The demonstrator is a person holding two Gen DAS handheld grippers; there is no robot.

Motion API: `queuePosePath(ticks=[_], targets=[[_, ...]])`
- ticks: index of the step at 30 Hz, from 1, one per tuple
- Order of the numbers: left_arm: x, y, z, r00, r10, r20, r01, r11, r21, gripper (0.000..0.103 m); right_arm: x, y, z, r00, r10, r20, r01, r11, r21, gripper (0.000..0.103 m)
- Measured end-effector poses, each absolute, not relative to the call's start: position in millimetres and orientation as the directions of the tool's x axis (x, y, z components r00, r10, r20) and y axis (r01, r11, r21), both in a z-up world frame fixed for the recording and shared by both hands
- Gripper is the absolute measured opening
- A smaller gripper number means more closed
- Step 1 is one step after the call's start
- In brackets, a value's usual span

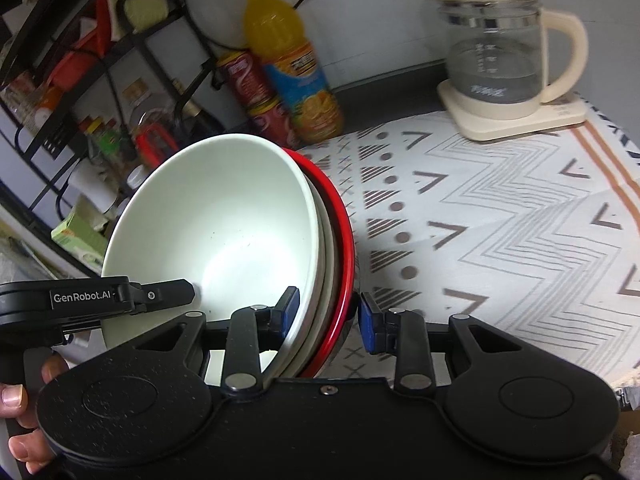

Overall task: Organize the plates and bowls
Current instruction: 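Lift the nested bowls with both grippers and carry them over the plate stack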

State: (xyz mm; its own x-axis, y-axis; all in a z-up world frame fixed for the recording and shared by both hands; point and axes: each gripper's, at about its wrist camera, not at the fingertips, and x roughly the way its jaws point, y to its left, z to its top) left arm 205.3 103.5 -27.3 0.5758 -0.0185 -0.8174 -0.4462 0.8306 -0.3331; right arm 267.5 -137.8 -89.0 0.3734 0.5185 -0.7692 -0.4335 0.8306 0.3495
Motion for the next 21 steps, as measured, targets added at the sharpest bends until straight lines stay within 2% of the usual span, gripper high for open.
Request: queuePosePath(ticks=[21], targets=[[171.7, 151.4, -56.1, 0.503, 0.02, -0.864, -0.561, 0.768, -0.309, 0.024, 256.7, -82.8, -115.2, 0.249, 0.505, -0.827, -0.498, 0.799, 0.338, 0.031]])
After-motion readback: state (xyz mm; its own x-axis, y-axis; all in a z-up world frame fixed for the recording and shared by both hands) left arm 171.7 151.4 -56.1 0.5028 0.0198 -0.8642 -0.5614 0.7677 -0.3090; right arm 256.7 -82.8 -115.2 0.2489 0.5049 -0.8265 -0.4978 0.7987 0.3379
